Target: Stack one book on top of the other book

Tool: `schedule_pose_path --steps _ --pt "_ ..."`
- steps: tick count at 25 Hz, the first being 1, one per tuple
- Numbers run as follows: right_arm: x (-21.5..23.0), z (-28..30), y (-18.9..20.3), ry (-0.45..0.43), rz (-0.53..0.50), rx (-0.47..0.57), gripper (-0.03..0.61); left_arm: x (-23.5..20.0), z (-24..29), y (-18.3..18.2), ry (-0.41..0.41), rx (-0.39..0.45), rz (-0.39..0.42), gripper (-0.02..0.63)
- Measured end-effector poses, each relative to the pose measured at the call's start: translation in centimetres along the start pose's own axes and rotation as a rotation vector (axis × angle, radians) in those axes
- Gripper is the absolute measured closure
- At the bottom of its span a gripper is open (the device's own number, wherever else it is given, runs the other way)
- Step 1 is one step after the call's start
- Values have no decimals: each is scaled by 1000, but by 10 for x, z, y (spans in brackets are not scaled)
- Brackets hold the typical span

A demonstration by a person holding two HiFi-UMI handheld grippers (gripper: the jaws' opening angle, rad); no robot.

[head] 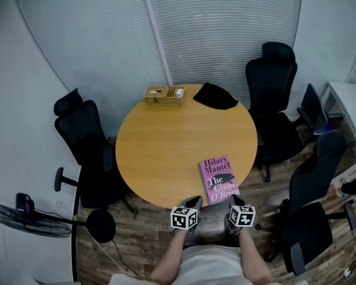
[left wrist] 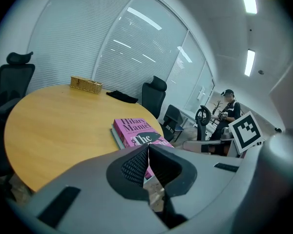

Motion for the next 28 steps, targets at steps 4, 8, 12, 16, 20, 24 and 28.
schedule_pose_path --steps 4,8,12,16,20,24,28 --pt "3 -1 -2 2 2 2 558 1 1 -1 3 1 1 584" --pt "1 0 0 -11 11 -7 558 1 2 0 4 -3 5 584" --pt "-3 3 0 -30 10 -6 558 0 2 -1 0 -7 8 584" --pt "-3 4 -1 -34 19 -4 558 -2 2 -3 -3 -7 9 584" --pt "-3 7 -1 -34 23 -4 558 -6 3 -3 -4 -8 4 584" --pt "-5 9 -2 -41 35 -4 558 -10 2 -4 -9 -10 -2 584" --pt "-5 12 -2 -44 36 -7 558 -11 3 -5 -8 -8 -5 584"
Point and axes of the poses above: the fingertips, and each gripper's own axes: z forward along the fingers, x to its right, y out of its underside, the point moved 2 cm from there along -z, backward along the fingers, and after that the axes turned 13 degrees about -z, right-handed, at the moved point
